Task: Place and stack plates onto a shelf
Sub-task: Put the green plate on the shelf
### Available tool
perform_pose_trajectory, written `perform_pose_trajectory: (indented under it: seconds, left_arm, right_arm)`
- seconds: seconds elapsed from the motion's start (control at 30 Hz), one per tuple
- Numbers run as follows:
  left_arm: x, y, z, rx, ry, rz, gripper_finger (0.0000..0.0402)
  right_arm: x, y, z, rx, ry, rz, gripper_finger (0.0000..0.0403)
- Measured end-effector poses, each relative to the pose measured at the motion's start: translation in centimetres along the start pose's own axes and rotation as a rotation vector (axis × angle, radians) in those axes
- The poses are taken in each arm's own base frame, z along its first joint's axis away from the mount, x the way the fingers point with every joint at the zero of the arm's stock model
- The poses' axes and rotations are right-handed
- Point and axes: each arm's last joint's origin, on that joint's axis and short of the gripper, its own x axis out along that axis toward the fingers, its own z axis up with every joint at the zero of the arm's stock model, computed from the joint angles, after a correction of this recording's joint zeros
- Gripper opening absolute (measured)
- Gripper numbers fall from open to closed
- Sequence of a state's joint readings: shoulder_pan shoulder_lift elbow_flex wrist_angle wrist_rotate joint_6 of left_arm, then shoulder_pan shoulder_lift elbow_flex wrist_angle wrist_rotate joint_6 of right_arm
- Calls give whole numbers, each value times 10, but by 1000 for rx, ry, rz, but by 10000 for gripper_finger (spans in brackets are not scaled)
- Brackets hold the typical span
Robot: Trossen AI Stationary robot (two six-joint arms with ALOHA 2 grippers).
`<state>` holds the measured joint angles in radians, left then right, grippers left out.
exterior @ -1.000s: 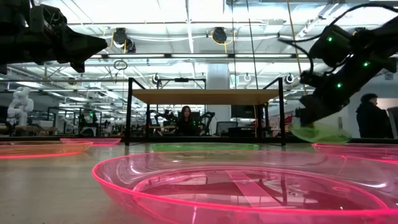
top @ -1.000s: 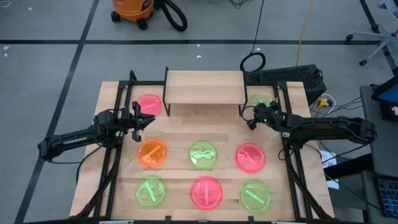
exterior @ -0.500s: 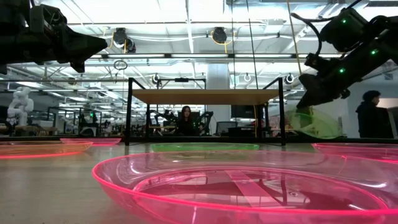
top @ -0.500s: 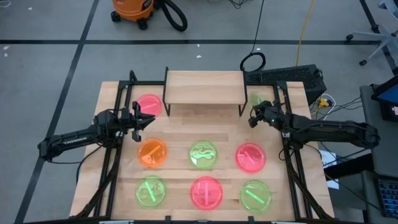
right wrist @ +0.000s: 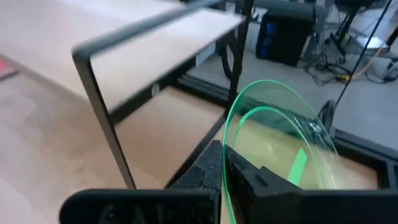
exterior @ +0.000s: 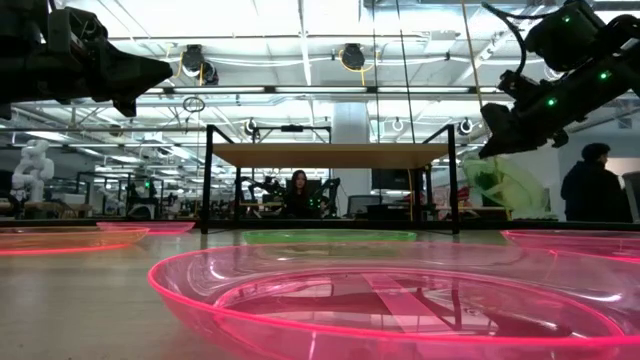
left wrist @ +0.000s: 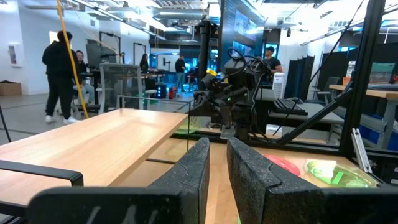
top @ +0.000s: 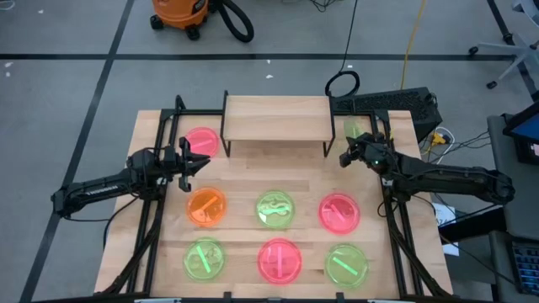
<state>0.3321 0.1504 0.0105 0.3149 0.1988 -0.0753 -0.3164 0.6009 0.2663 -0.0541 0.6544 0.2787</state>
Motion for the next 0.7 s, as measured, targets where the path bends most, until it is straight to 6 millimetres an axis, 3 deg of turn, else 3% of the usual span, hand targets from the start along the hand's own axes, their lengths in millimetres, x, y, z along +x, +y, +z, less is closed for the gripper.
perform_pose_trajectory:
  seconds: [0.4,0.7]
  left_arm:
    - [0,0,0,0,0,0,62]
    - [0,0,0,0,-1,0,62]
  right_arm:
    - [-6,4,26,0,-209,49,0]
    - [-21,7,68,-57,-319,15,0]
